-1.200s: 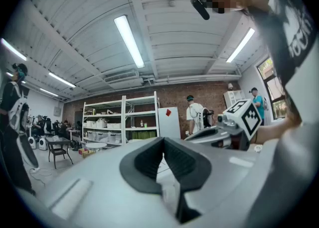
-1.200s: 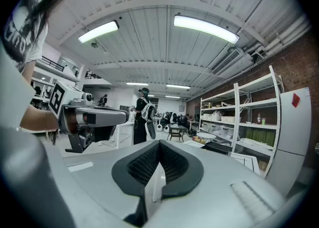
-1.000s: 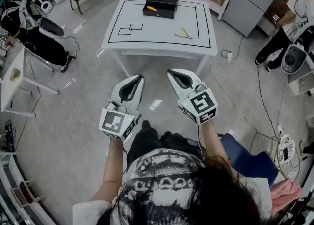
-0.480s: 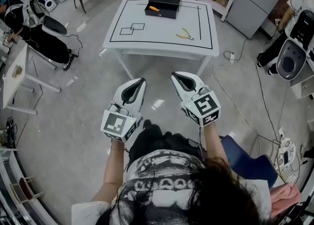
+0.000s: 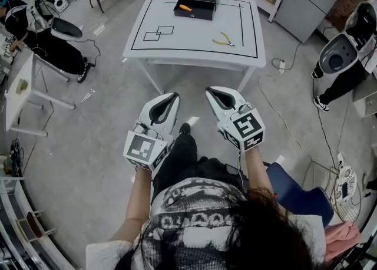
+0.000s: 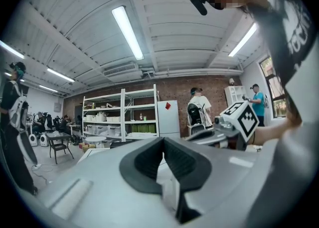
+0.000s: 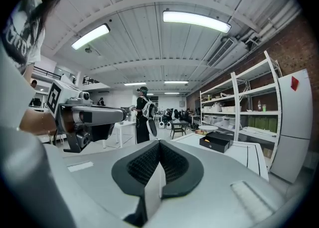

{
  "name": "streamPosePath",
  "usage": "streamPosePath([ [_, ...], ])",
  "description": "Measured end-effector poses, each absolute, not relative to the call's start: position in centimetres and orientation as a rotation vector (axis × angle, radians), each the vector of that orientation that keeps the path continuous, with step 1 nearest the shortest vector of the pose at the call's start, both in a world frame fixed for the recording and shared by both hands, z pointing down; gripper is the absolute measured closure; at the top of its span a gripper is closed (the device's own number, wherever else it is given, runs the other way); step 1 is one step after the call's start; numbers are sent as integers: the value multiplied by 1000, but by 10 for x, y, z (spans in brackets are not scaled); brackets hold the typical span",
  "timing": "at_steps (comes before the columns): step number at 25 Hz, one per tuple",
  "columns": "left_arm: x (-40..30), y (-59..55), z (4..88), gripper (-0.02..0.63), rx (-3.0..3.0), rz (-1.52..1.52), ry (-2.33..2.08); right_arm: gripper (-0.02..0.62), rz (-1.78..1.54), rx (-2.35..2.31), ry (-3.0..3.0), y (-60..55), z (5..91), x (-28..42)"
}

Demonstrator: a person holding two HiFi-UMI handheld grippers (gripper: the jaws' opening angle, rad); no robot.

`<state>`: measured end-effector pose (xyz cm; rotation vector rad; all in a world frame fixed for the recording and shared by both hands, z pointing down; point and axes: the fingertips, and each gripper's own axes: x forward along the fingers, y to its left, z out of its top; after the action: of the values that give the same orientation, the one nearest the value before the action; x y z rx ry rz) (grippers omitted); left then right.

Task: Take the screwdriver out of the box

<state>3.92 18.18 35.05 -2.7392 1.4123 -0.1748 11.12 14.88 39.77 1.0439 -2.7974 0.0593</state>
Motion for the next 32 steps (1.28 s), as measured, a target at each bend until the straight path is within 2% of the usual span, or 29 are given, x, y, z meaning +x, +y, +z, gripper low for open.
streamPosePath([
  [14,20,84,364,606,-2785,-168,1354,598,103,1067,-2758,58,410,90],
  [32,-90,-90,367,606,-2871,-168,1291,598,205,1173,-2677,-104,415,-5],
])
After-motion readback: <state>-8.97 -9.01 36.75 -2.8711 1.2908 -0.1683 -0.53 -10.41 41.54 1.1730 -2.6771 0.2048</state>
